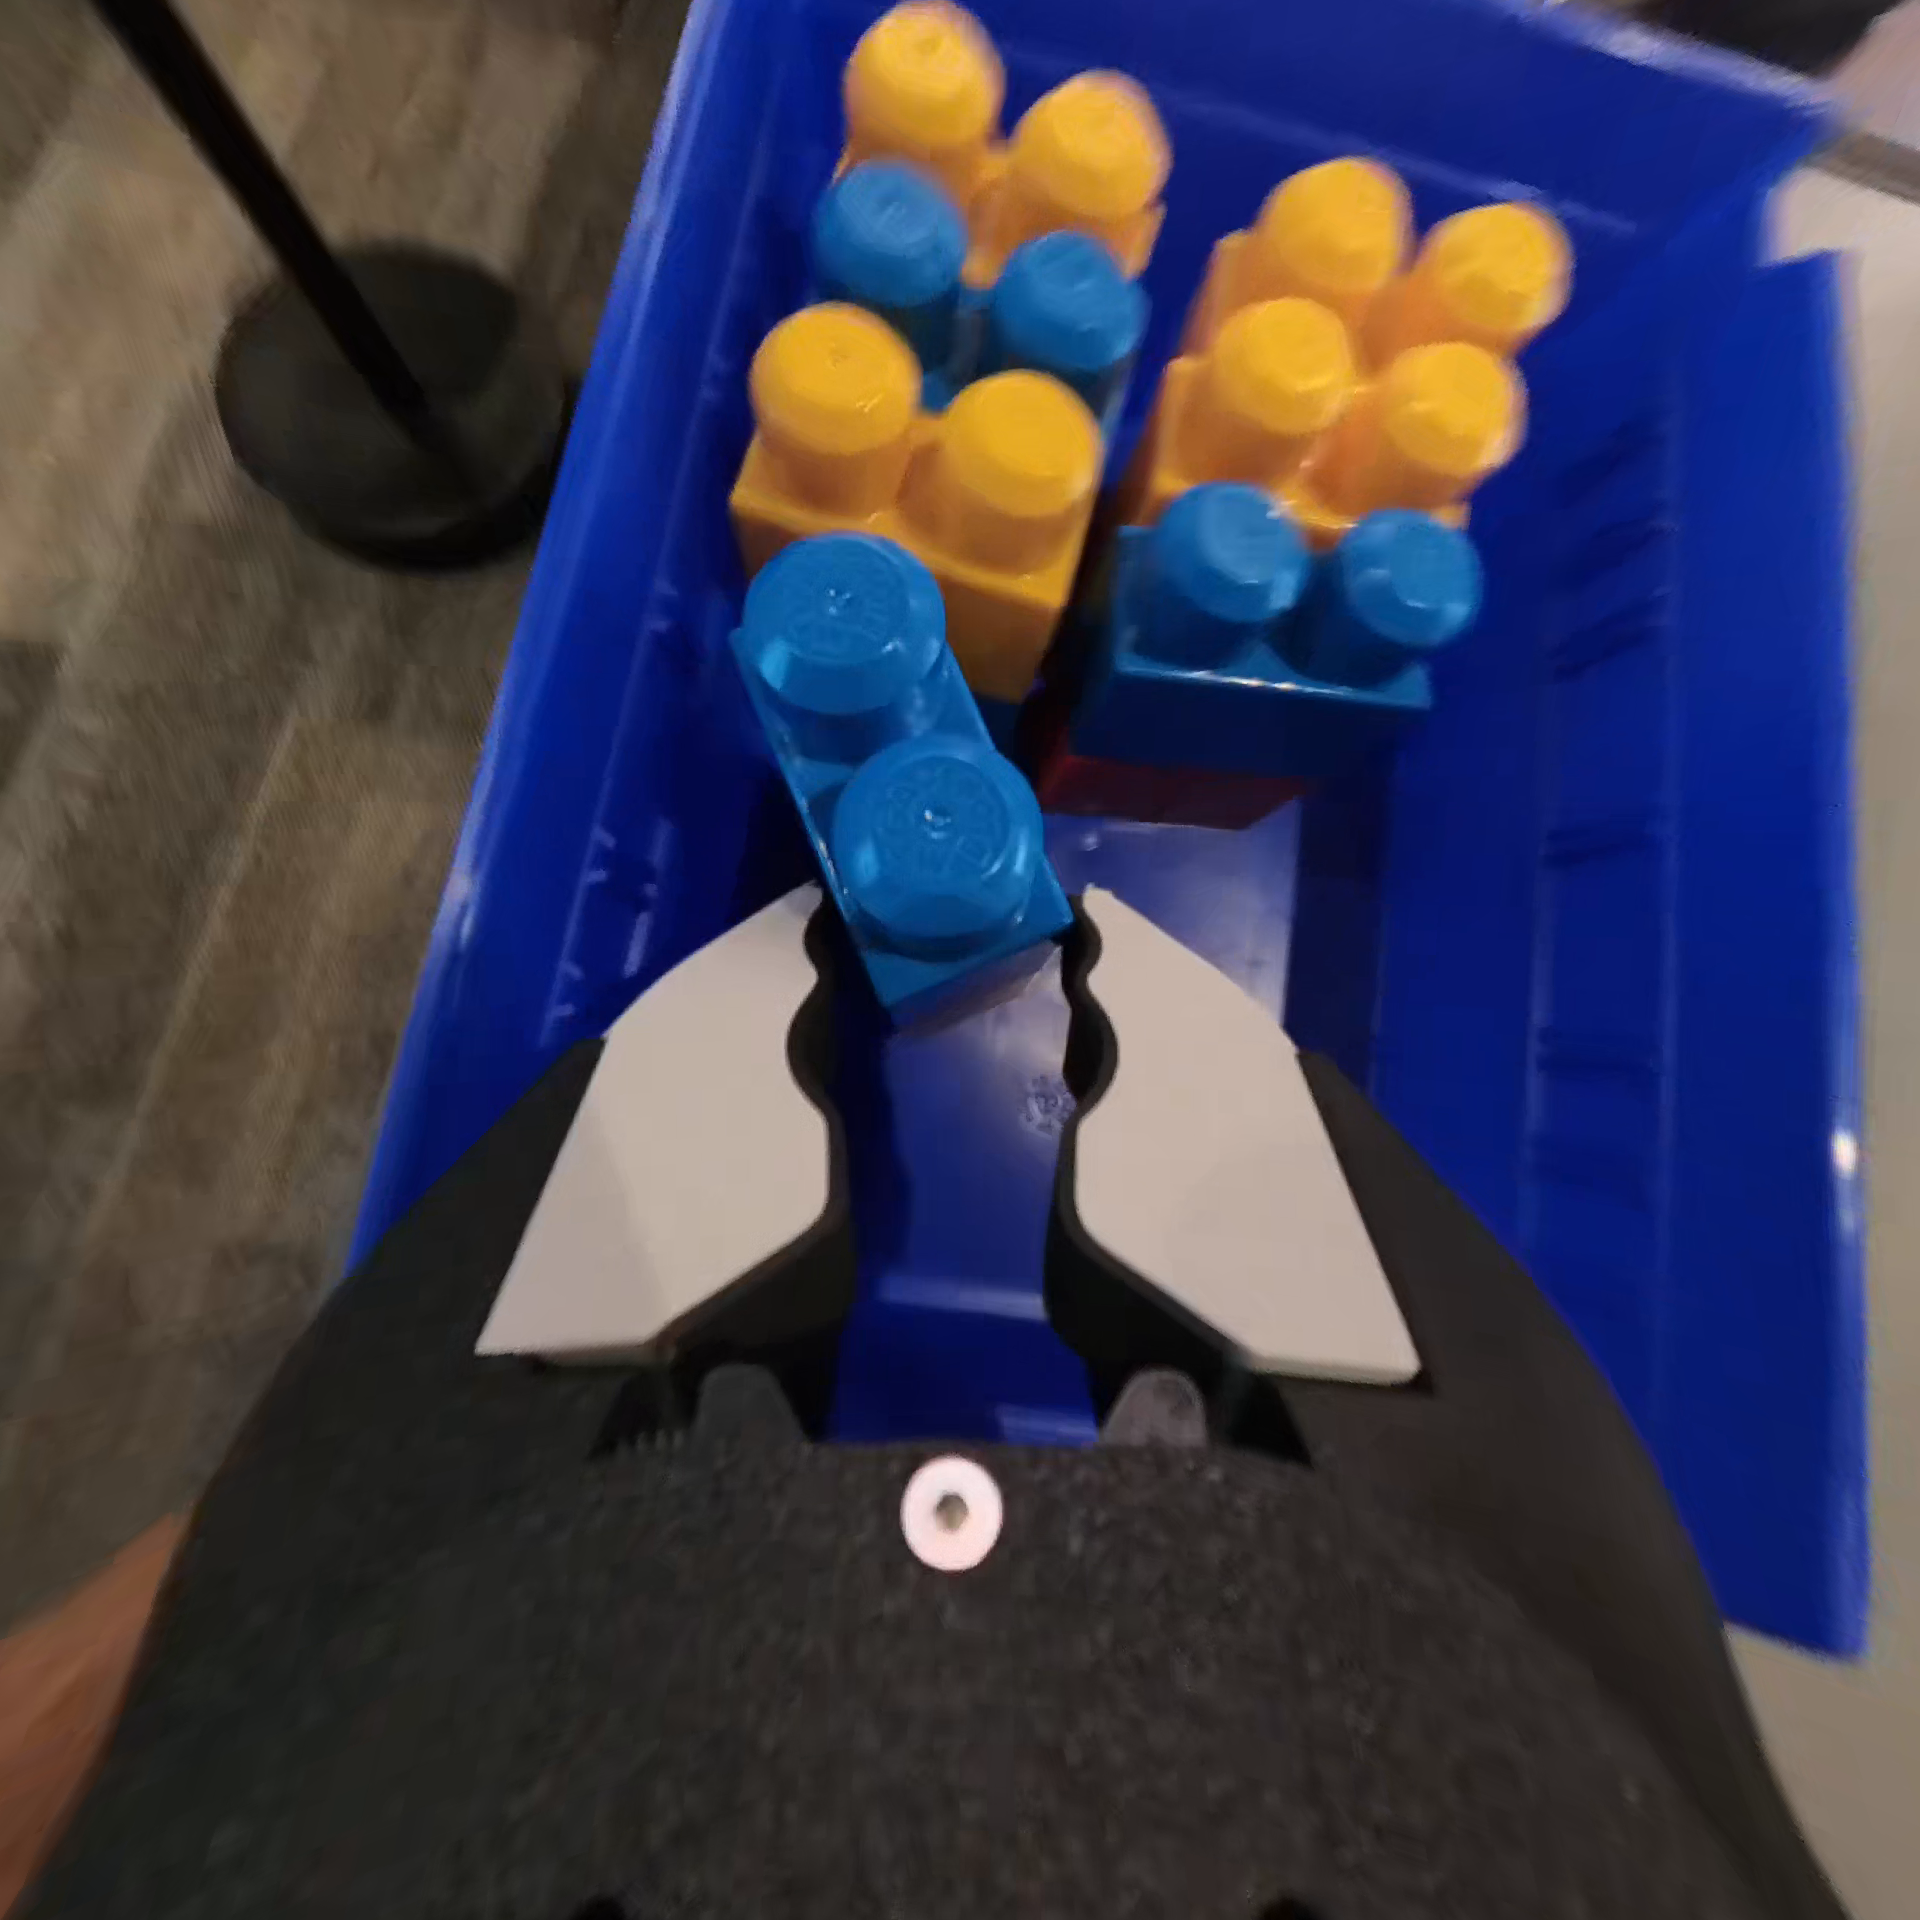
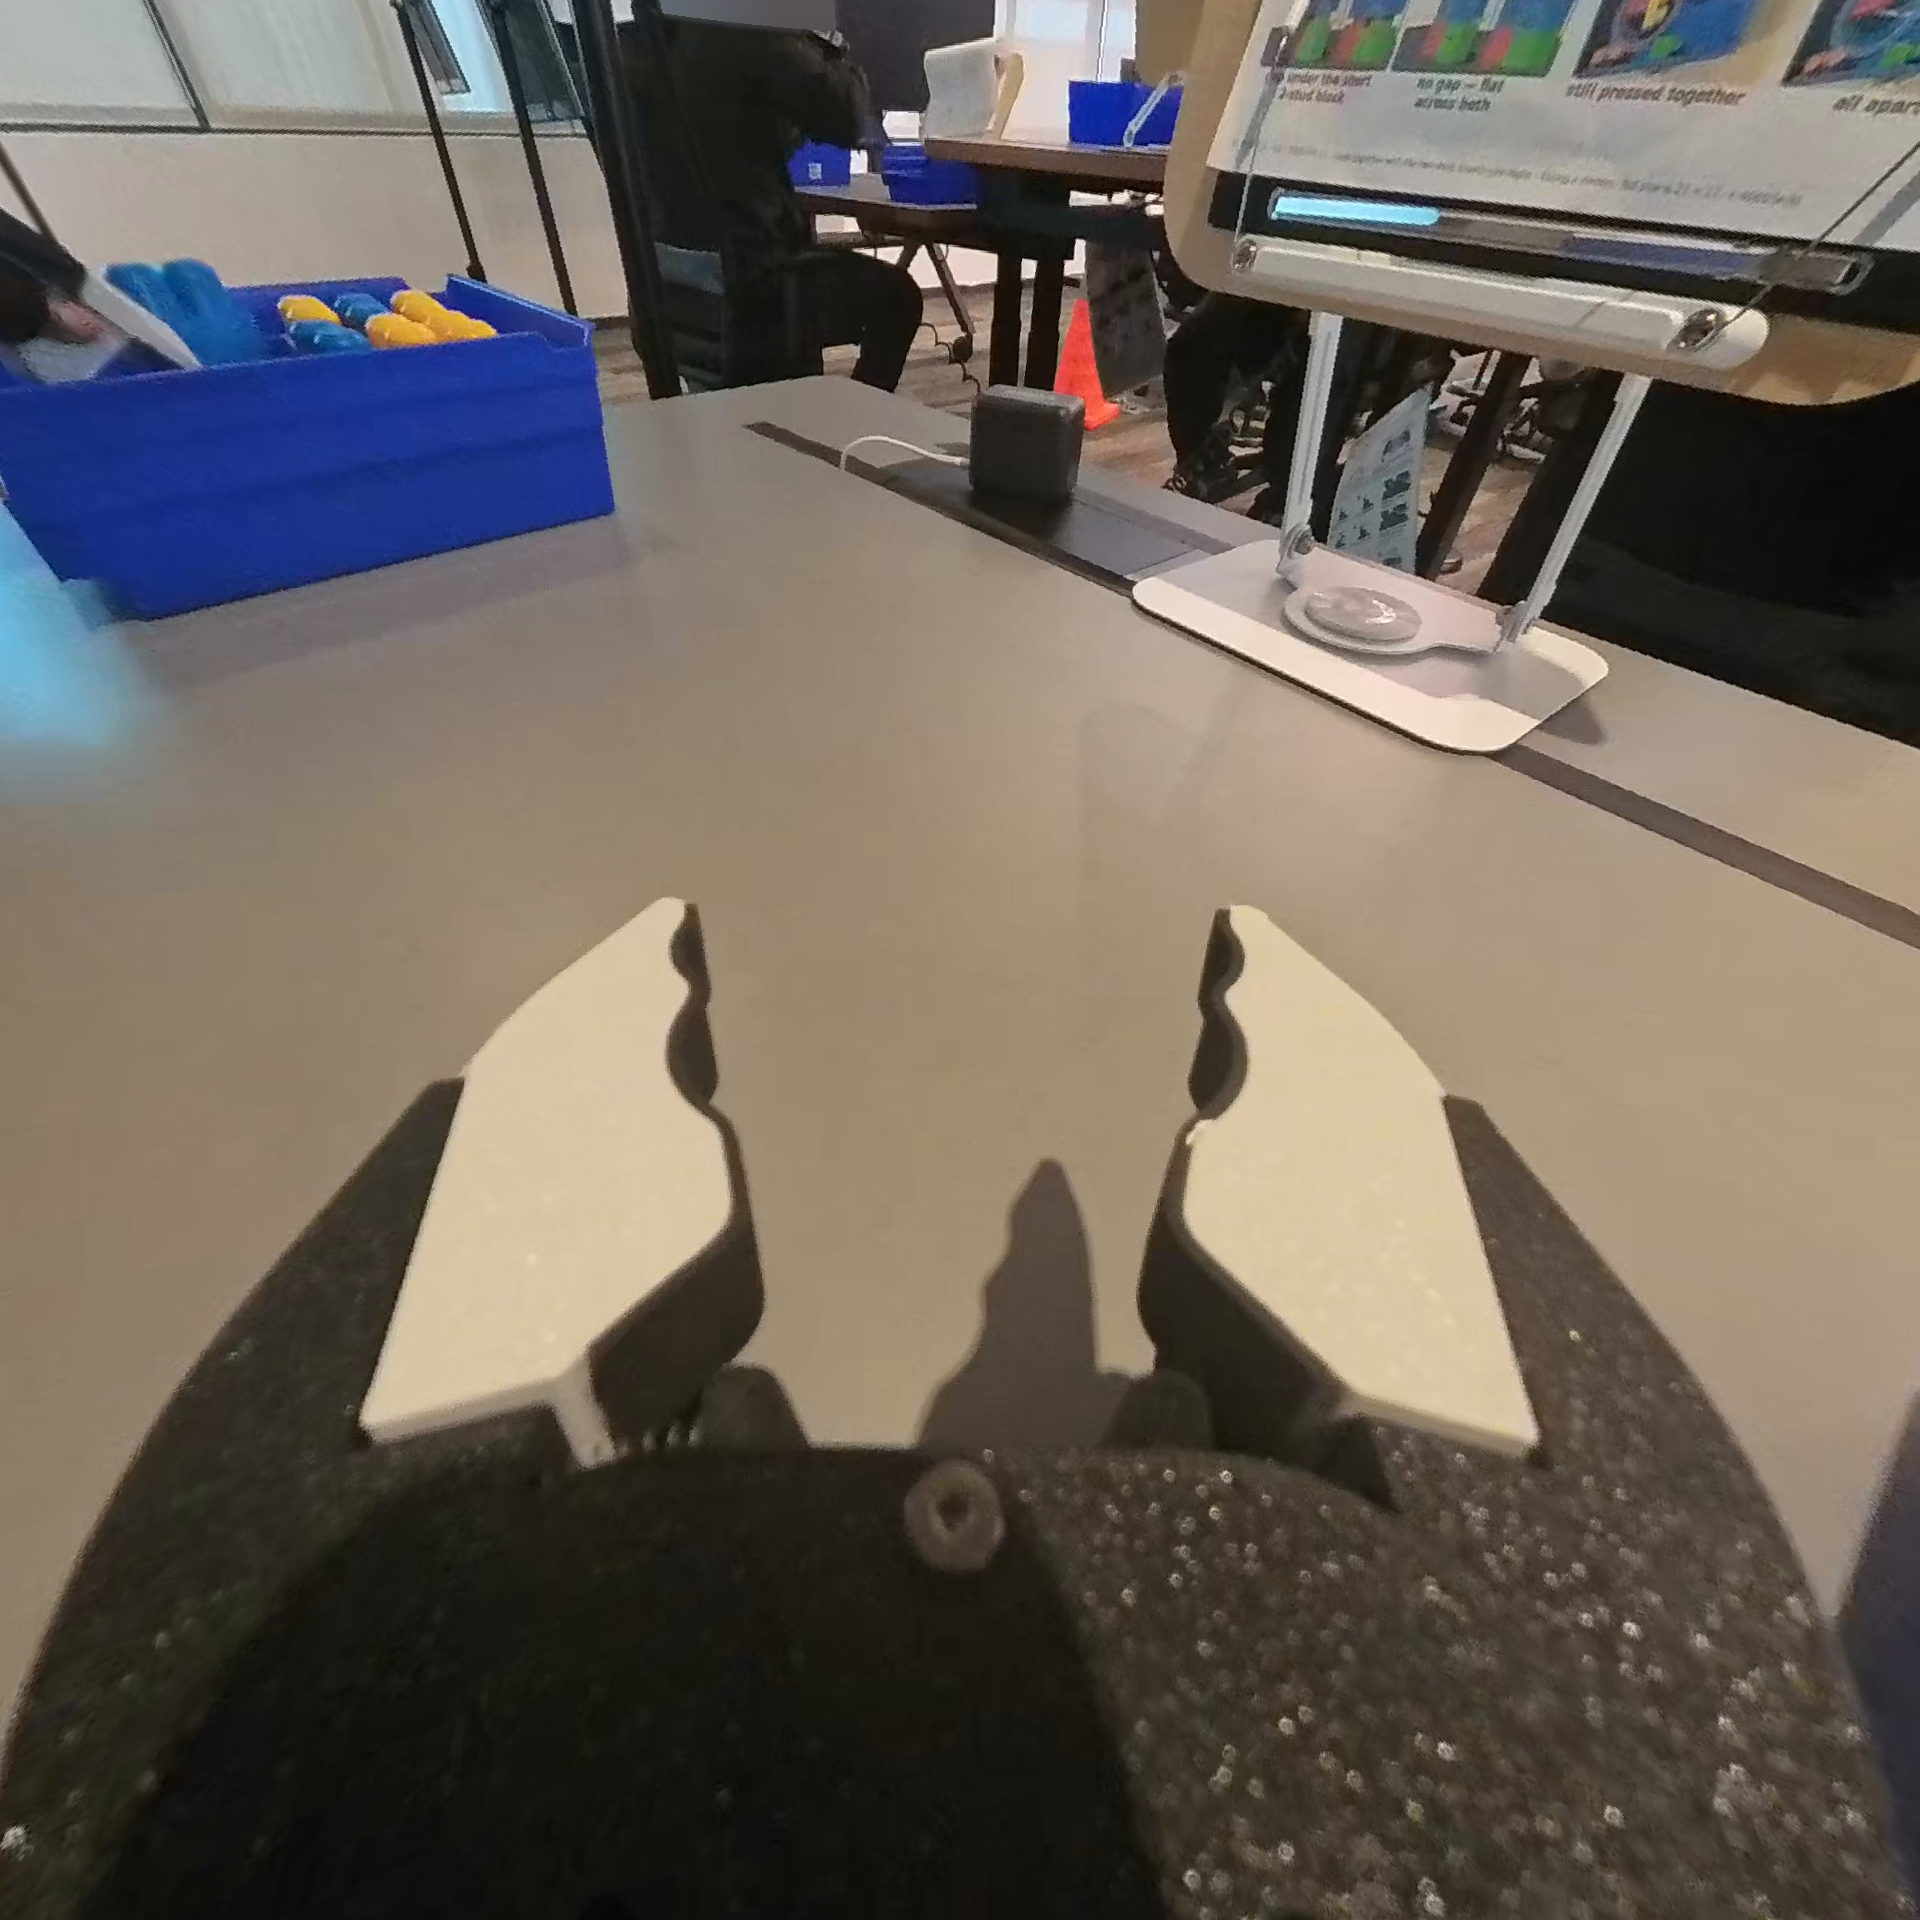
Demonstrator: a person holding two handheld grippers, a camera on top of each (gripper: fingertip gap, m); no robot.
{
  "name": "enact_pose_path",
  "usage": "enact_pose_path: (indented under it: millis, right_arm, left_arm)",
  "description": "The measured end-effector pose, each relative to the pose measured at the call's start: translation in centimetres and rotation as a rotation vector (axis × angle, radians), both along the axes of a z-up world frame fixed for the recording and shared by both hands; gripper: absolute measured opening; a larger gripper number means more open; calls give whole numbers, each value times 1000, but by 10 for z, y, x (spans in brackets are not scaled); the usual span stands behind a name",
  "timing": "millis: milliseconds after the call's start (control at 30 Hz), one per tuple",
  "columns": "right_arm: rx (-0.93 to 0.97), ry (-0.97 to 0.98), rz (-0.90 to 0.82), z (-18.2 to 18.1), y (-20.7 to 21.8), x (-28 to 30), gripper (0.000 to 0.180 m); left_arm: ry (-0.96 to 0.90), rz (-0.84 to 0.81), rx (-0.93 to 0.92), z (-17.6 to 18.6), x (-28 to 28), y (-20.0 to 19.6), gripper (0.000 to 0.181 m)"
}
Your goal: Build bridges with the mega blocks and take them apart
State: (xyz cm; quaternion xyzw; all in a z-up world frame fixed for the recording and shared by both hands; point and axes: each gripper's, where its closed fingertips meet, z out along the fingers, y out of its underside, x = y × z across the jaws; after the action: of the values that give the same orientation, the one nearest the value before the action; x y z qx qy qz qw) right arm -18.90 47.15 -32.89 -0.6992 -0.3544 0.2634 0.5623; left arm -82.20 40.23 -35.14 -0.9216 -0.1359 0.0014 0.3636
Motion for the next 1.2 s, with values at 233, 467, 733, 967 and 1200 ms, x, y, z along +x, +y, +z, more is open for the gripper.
enact_pose_path:
  millis: [233,467,733,967,1200]
  right_arm:
    - [2,-3,13,-1,-1,-2,90]
    - [4,18,43,0,-2,-5,91]
    - [35,107,300,45,-17,-30,87]
    - [-20,39,663,82,-17,-64,79]
    - [-67,62,800,86,-10,-76,70]
  left_arm:
    - [28,-163,121,44,27,-2,41]
    - [98,-490,269,143,112,15,41]
    - [30,-1121,322,159,331,51,41]
    - [-191,-1550,301,102,475,49,41]
    - [-278,-1770,280,80,523,39,40]
